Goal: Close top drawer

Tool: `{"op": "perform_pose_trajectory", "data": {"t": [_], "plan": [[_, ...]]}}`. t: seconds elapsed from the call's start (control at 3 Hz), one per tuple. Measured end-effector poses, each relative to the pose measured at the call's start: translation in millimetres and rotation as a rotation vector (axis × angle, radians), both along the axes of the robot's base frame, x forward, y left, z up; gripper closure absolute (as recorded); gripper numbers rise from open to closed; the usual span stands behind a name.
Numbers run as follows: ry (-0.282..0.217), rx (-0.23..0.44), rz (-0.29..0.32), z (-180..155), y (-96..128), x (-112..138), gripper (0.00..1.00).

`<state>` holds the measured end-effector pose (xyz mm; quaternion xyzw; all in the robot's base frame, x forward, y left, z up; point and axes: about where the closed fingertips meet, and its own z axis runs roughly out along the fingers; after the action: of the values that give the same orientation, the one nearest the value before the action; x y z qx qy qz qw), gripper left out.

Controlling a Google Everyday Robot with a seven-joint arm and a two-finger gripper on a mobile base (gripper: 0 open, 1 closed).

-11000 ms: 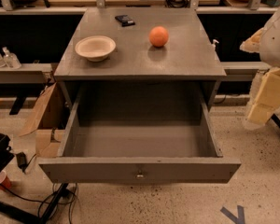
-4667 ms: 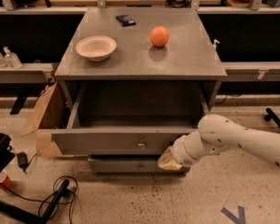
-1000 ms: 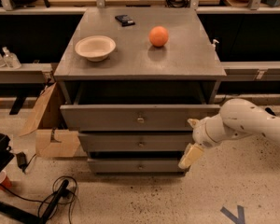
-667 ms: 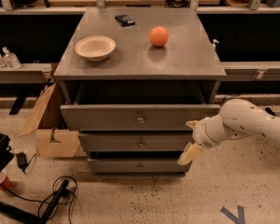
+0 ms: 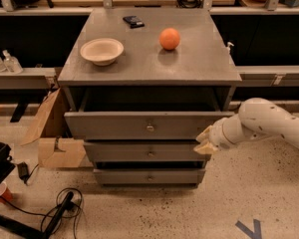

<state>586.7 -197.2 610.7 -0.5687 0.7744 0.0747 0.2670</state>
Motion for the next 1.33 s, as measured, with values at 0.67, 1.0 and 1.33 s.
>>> {"op": "perform_pose_trajectory", "data": {"t": [0.67, 1.0, 1.33], "plan": [[-0.091, 0.010, -0.052, 12.7, -45.1, 66.5, 1.00], [-0.091, 0.010, -0.052, 12.7, -45.2, 66.6, 1.00], [-0.126, 0.017, -0.091, 13.2, -62.3, 90.3, 1.00]]}}
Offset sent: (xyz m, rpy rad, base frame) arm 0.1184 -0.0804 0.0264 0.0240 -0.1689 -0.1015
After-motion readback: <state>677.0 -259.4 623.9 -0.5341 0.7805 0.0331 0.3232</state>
